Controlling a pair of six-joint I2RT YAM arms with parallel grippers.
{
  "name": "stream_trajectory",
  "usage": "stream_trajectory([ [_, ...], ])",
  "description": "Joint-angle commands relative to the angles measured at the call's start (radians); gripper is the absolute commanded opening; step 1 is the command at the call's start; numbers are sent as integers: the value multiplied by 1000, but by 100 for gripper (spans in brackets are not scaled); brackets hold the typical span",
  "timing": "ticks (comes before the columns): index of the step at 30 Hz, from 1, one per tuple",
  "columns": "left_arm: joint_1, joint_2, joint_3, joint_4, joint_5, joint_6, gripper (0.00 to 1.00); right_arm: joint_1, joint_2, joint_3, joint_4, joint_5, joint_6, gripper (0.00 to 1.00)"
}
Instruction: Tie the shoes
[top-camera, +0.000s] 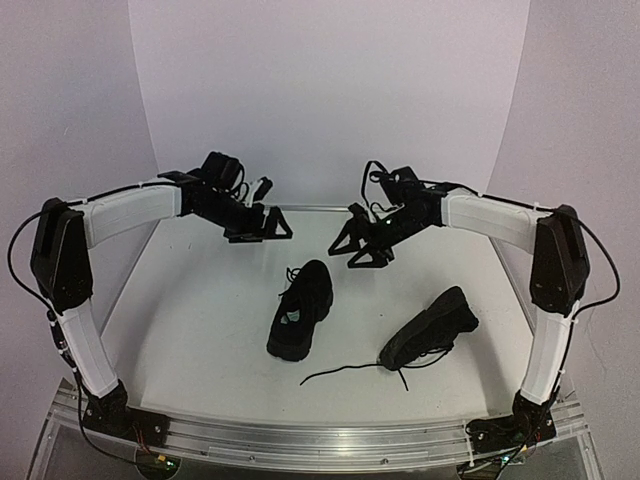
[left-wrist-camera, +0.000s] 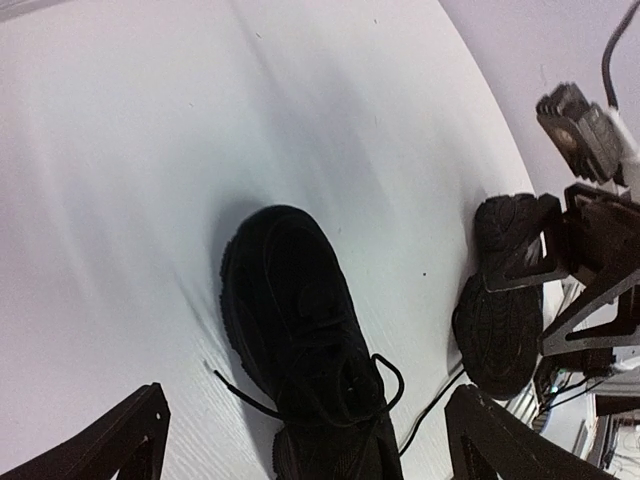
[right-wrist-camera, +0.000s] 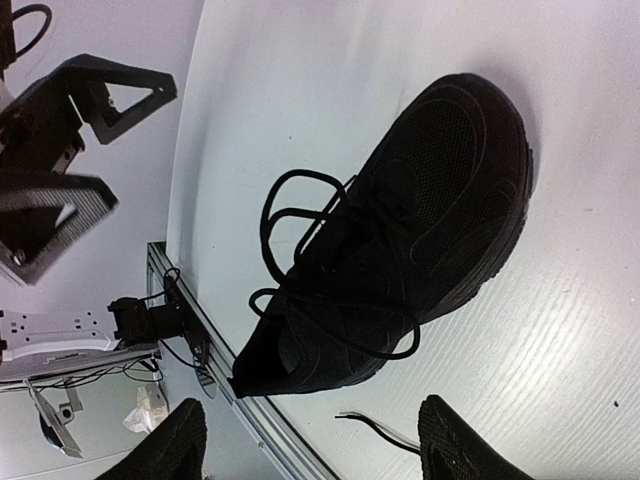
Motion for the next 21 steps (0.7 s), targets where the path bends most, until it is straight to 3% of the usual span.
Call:
stream_trajectory([
  [1,112,-54,161,-231,-90,-48,100,-46,-150,10,-13,48,0,73],
  [5,225,-72,189,-334,-139,-89,100,-74,-277,-81,-11,131,-11,76],
  [15,275,-255,-242,-266,-166,-90,100,-91,-575,-529,45,304,43,84],
  [21,275,-352,-400,-191,-169,-137,100,-91,-629,-621,103,308,92,84],
])
